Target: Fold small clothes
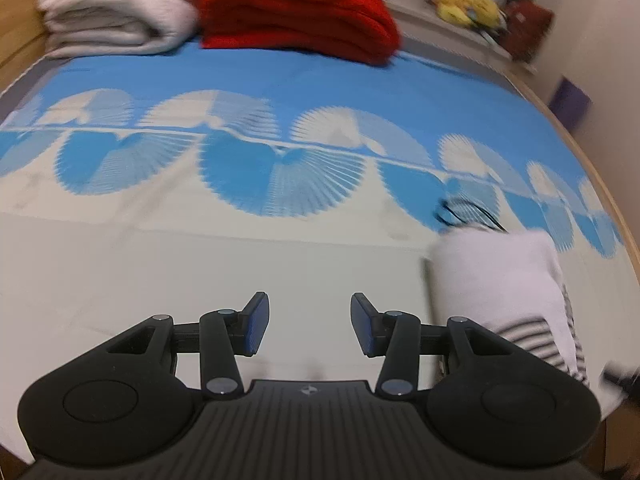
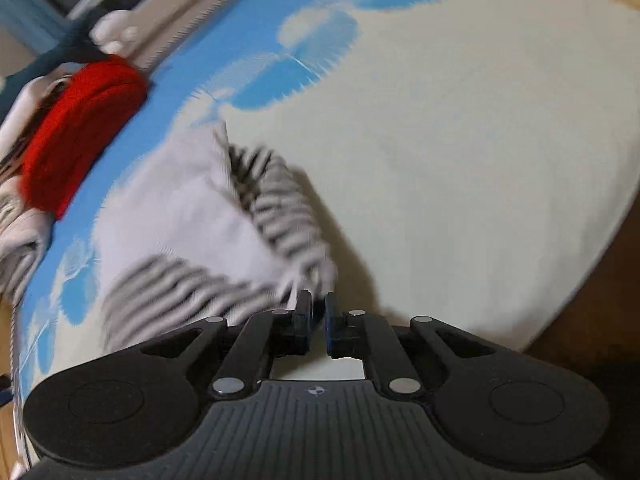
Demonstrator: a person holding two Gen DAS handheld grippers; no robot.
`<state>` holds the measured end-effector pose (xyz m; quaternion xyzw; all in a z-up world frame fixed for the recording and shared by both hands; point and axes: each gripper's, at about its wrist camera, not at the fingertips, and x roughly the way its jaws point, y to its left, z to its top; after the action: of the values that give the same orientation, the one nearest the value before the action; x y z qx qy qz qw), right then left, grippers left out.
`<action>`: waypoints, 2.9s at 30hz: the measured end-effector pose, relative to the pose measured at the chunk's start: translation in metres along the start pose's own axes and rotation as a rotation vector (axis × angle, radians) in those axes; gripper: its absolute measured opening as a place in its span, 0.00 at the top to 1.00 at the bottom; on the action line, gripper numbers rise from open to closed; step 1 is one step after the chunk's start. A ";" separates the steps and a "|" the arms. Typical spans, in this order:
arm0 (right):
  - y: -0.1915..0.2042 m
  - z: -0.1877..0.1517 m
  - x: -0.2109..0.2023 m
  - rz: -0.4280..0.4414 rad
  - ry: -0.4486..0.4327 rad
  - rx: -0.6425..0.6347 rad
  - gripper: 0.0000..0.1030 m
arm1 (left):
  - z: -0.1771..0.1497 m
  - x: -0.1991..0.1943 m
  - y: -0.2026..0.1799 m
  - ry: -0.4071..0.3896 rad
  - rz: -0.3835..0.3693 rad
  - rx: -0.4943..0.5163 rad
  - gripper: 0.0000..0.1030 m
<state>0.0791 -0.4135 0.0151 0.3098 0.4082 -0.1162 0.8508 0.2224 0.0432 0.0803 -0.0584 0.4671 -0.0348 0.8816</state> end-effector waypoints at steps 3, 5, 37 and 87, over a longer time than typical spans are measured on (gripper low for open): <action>0.022 0.038 -0.015 0.102 -0.064 -0.106 0.73 | -0.002 0.014 -0.026 0.027 -0.037 0.036 0.51; 0.039 0.063 -0.011 0.183 -0.045 -0.197 0.65 | -0.004 0.024 -0.039 0.053 -0.054 0.050 0.51; 0.013 0.079 0.130 0.152 0.351 -0.246 0.99 | -0.059 0.140 -0.171 0.423 -0.165 0.138 0.13; 0.008 0.071 0.152 0.166 0.366 -0.233 0.26 | -0.004 0.208 -0.120 0.411 -0.375 -0.279 0.11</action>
<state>0.2240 -0.4430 -0.0645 0.2581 0.5393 0.0601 0.7993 0.3351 -0.1001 -0.0756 -0.2557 0.6168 -0.1434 0.7305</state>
